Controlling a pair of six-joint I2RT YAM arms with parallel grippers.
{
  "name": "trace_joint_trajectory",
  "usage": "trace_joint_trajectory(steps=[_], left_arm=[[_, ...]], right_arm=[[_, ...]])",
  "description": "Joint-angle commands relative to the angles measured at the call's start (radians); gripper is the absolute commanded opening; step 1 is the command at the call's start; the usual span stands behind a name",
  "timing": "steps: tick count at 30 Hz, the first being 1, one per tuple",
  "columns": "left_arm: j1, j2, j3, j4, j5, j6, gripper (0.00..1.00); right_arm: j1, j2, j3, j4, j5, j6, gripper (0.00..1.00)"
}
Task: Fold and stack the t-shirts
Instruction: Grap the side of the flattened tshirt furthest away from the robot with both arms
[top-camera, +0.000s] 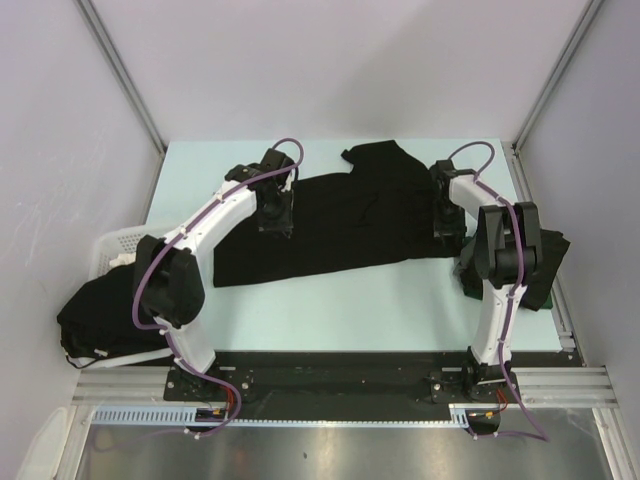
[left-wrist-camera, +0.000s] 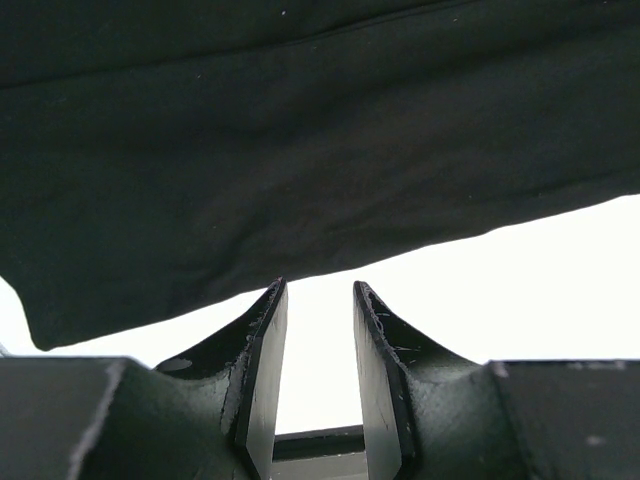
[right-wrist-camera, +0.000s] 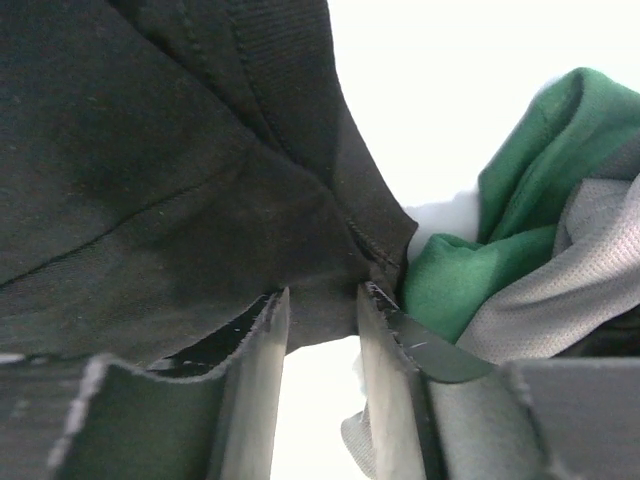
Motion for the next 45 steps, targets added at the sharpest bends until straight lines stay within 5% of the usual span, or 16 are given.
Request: trace_joint_trajectory(steps=[1, 6, 45], left_arm=[[-0.005, -0.045, 0.036, -0.006, -0.019, -0.019, 0.38], [-0.005, -0.044, 0.044, -0.009, -0.024, -0.023, 0.38], [-0.005, -0.011, 0.136, 0.008, 0.024, 0.024, 0.38]], right_arm=[[-0.011, 0.091, -0.009, 0.04, -0.005, 0.004, 0.35], [-0.022, 0.126, -0.012, 0.035, -0.022, 0.011, 0.0], [0.058, -0.08, -0.287, -0.107, -0.082, 0.076, 0.0]])
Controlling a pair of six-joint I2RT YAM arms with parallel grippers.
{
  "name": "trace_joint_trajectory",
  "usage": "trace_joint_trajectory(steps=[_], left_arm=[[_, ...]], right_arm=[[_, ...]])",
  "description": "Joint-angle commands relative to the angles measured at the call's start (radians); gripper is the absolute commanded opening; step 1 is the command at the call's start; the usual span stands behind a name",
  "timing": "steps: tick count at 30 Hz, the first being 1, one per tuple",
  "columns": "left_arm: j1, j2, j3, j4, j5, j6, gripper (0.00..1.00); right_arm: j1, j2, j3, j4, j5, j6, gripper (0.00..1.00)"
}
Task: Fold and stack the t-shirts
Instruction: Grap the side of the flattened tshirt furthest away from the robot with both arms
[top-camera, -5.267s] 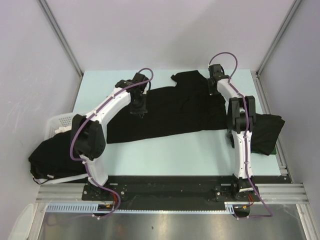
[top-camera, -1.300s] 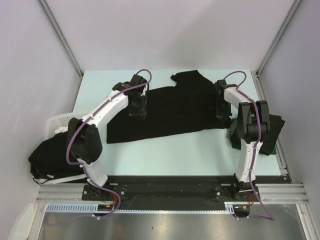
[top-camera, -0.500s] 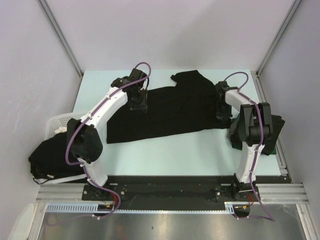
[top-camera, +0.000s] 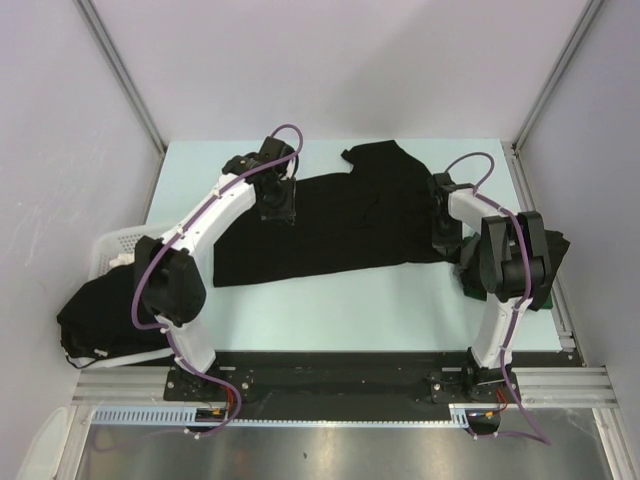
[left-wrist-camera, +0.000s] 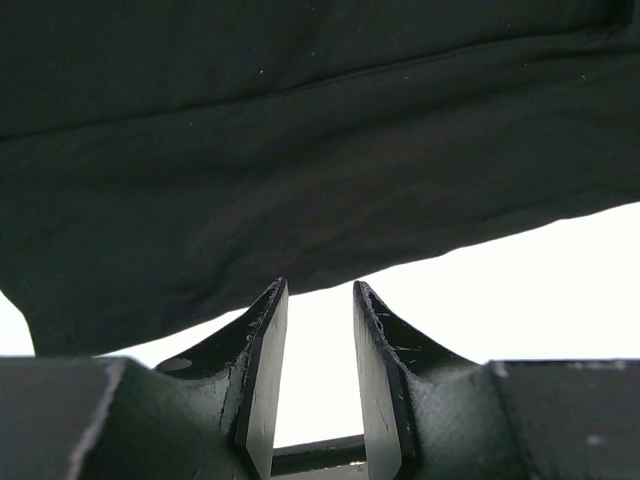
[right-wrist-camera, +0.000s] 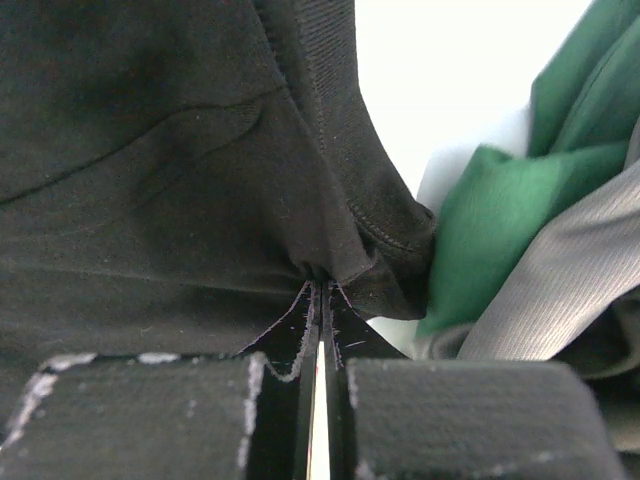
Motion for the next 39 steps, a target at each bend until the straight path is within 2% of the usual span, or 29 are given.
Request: trace_joint_trajectory(steps=[1, 13, 23, 39], left_arm=[[-0.005, -0.027, 0.029, 0.02, 0.018, 0.02, 0.38], [-0.005, -0.062, -0.028, 0.038, 0.024, 0.026, 0.38], [-0.005, -0.071, -0.042, 0.048, 0.024, 0.031, 0.38], [-0.005, -0.065, -0.04, 0.066, 0.038, 0.049, 0.38]], right_arm=[[0.019, 0.039, -0.092, -0.192, -0.06, 0.037, 0.0], [0.026, -0.006, -0.132, -0.176, -0.022, 0.048, 0.0], [0.042, -0.016, -0.143, -0.198, -0.065, 0.057, 0.0], [0.13, -0.05, -0.143, -0.264, -0.085, 0.109, 0.0]])
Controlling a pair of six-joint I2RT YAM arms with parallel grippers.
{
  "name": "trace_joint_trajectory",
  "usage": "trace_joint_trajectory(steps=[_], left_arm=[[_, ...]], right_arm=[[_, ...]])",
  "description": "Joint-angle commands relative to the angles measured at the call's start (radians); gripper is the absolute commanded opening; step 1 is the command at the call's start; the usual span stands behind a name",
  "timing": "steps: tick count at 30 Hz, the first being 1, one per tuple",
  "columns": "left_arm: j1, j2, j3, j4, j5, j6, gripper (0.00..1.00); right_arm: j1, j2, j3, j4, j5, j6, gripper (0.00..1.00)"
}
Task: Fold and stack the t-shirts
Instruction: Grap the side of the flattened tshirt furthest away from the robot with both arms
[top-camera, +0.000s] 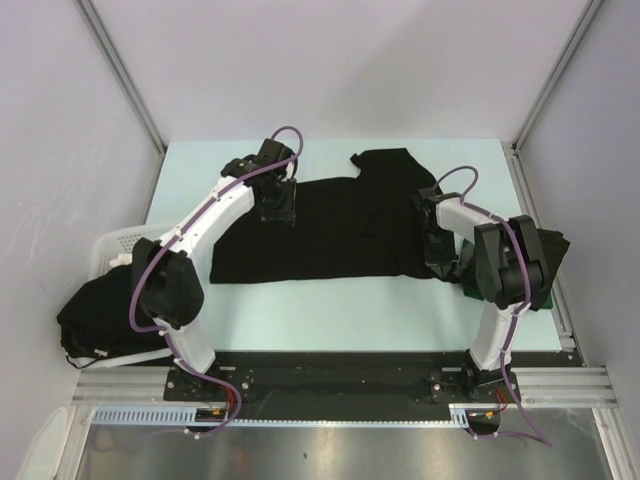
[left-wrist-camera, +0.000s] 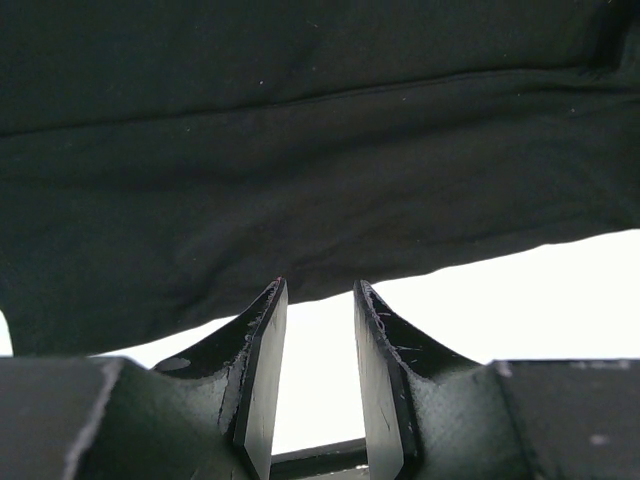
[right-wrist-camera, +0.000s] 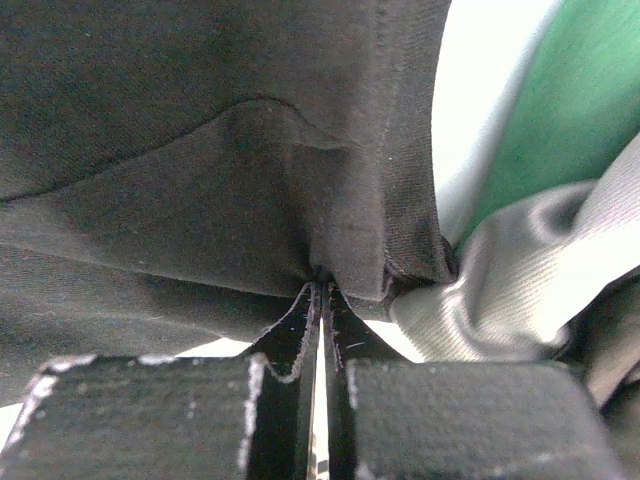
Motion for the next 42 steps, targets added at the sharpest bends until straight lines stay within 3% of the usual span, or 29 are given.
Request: trace_joint_trajectory(steps=[1, 20, 28, 30, 33, 37, 42], left_arm=[[-0.003, -0.043, -0.005, 0.033, 0.021, 0.033, 0.38], [-0.003, -0.028, -0.013, 0.044, 0.021, 0.072, 0.38], [-0.002, -0.012, -0.007, 0.045, 0.021, 0.069, 0.38], [-0.003, -0.008, -0.005, 0.047, 0.021, 0.069, 0.38], [-0.003, -0.003, 0.001, 0.045, 0.021, 0.067, 0.39], [-0.003, -0.002, 0.004, 0.04, 0.021, 0.064, 0.38], [-0.003, -0.002, 0.0, 0.031, 0.012, 0.05, 0.39]], right_arm=[[0.036, 0.006, -0.047, -0.146, -0.104, 0.056, 0.0], [0.072, -0.002, -0.049, -0.181, -0.04, 0.113, 0.0], [0.037, -0.023, 0.022, -0.181, 0.018, 0.099, 0.3], [0.017, -0.025, 0.057, -0.183, 0.031, 0.087, 0.32], [0.002, -0.019, 0.173, -0.204, 0.05, 0.064, 0.34], [0.002, 0.03, 0.482, -0.258, 0.101, 0.03, 0.35], [-0.012, 0.189, 0.794, -0.22, 0.113, -0.072, 0.43]])
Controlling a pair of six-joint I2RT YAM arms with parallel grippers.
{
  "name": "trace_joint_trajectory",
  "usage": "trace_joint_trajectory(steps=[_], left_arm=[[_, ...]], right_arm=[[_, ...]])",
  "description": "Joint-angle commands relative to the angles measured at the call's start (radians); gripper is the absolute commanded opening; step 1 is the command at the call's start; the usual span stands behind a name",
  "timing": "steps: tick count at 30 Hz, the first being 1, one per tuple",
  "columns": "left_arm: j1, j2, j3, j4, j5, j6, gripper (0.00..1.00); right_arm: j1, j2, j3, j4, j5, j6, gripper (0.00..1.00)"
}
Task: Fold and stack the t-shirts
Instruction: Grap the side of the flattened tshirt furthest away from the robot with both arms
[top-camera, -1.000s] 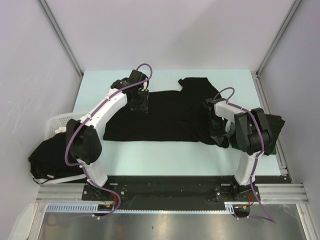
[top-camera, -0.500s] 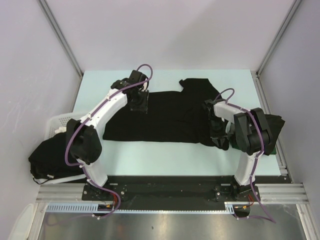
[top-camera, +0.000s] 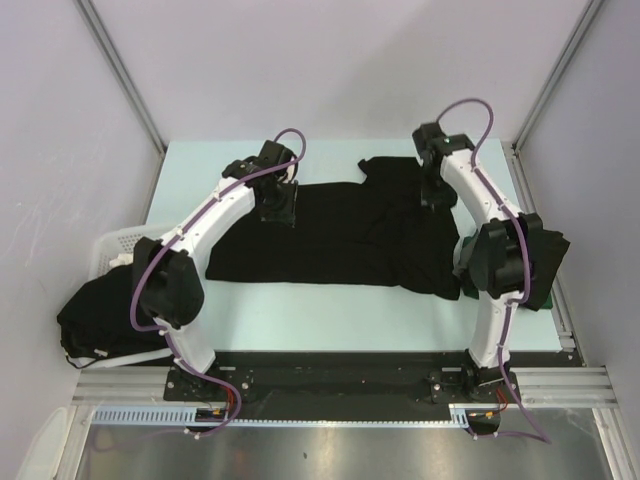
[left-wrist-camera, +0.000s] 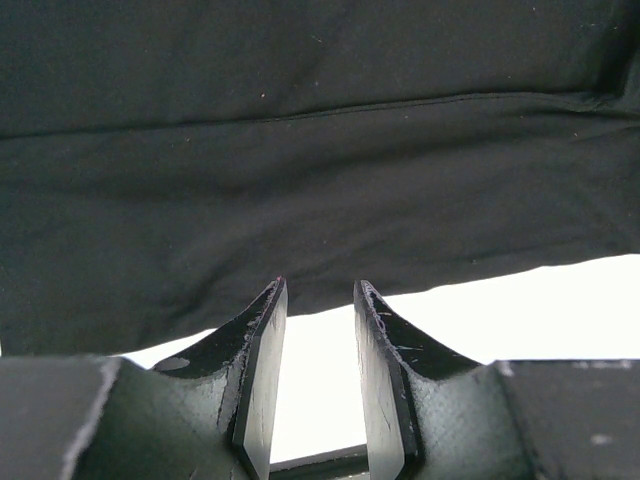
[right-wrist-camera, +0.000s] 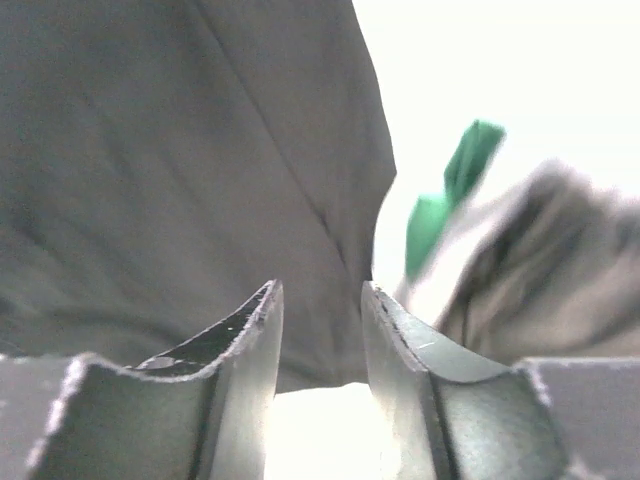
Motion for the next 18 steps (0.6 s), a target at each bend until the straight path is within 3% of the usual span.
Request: trace_joint_trajectory(steps=[1, 7, 14, 18], left_arm=[[-0.002, -0.009, 0.013, 0.011, 0.003, -0.011, 0.39], [-0.003, -0.025, 0.001, -0.004, -0.006, -0.041, 0.39], [-0.006, -0.058, -0.057, 0.003, -0.001, -0.083, 0.41], [-0.008, -0.068, -0.082, 0.008, -0.003, -0.099, 0.41]], right_arm=[[-0.019, 0.143, 0.242, 0.022, 0.037, -0.106, 0.43], [-0.073, 0.446, 0.649, 0.05, -0.033, -0.179, 0.43], [-0.111, 0.48, 0.562, 0.352, -0.167, -0.228, 0.42], [-0.107, 0.52, 0.597, 0.435, -0.219, -0.285, 0.44]])
